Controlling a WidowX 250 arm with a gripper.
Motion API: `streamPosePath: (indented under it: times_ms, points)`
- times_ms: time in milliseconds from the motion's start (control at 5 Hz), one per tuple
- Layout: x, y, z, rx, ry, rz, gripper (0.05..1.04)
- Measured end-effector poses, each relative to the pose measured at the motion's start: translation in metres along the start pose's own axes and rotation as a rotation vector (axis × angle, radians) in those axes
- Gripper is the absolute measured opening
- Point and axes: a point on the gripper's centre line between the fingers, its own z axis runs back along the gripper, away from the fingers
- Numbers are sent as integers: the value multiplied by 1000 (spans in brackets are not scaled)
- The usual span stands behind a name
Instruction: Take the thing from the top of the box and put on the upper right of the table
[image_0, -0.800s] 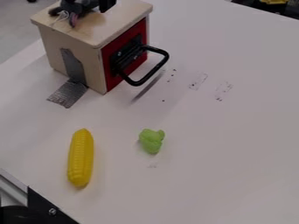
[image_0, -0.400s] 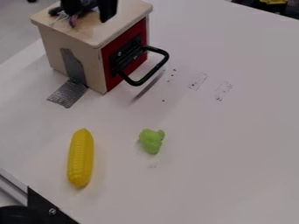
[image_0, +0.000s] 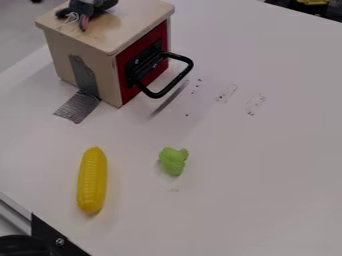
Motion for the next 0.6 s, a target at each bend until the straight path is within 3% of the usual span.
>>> streamPosePath:
  times_ms: [200,600]
  points:
    - [15,13,1,28,-30,-21,1000]
    - [48,19,-32,75,-19,-51,1000]
